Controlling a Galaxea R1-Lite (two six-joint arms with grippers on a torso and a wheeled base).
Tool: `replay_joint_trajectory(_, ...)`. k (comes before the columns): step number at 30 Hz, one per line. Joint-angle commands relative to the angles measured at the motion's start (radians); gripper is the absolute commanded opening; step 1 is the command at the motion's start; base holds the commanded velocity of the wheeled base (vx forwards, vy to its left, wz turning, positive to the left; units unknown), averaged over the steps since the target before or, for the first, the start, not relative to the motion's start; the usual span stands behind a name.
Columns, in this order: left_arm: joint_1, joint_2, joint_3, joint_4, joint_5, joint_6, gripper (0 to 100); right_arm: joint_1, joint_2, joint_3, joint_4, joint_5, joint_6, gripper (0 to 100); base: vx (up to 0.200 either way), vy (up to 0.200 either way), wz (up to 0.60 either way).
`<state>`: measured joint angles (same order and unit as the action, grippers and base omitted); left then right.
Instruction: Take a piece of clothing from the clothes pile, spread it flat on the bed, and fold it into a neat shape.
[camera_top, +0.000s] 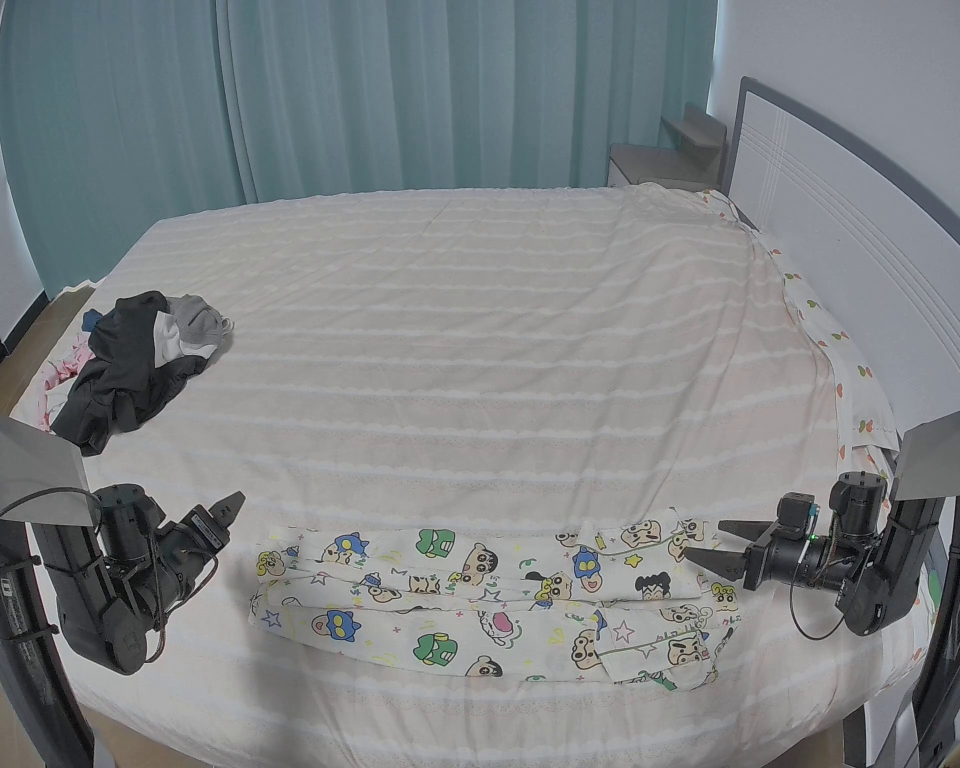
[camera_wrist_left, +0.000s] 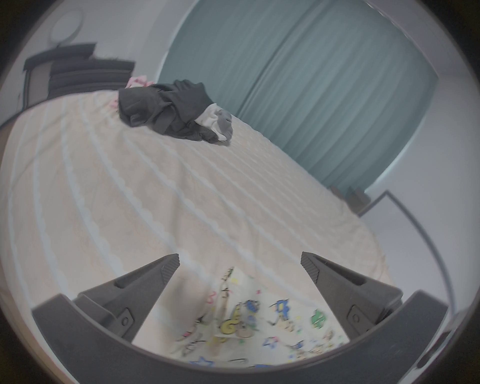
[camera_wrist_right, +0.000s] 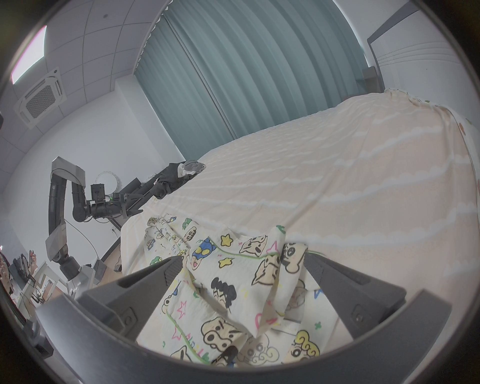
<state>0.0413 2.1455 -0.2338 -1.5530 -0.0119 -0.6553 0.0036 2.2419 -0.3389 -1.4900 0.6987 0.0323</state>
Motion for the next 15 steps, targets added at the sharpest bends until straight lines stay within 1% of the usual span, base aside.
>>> replay_joint_trajectory(1,0.009,-0.081,0.014,-0.018,-0.065,-0.168,100,0.045,-0.036,-0.157,0.16,-0.028,0.009,100,0.0,0.0,0.0)
replay_joint_trajectory(3,0.009,-0.081,0.022,-0.018,-0.079,-0.176,100,0.05,-0.039,-0.167,0.182,-0.028,0.009,100,0.0,0.0,0.0)
replay_joint_trajectory(4,0.011,-0.078,0.065,-0.018,-0.184,-0.196,100,0.076,-0.038,-0.219,0.269,-0.031,0.011,100,0.0,0.0,0.0)
replay_joint_trajectory(5,0.011,-0.078,0.071,-0.018,-0.197,-0.196,100,0.079,-0.038,-0.226,0.275,-0.033,0.009,100,0.0,0.0,0.0)
replay_joint_trajectory(6,0.011,-0.081,0.094,-0.018,-0.25,-0.207,100,0.09,-0.031,-0.258,0.3,-0.036,0.009,100,0.0,0.0,0.0)
replay_joint_trajectory(7,0.011,-0.082,0.099,-0.018,-0.269,-0.219,100,0.096,-0.028,-0.278,0.306,-0.044,0.011,100,0.0,0.0,0.0)
replay_joint_trajectory(9,0.011,-0.082,0.099,-0.018,-0.286,-0.241,100,0.105,-0.028,-0.311,0.336,-0.054,0.009,100,0.0,0.0,0.0)
replay_joint_trajectory(12,0.011,-0.075,0.1,-0.018,-0.287,-0.25,100,0.108,-0.028,-0.342,0.415,-0.054,0.004,100,0.0,0.0,0.0)
replay_joint_trajectory(15,0.011,-0.075,0.11,-0.018,-0.287,-0.25,100,0.107,-0.015,-0.37,0.461,-0.056,-0.003,100,0.0,0.0,0.0)
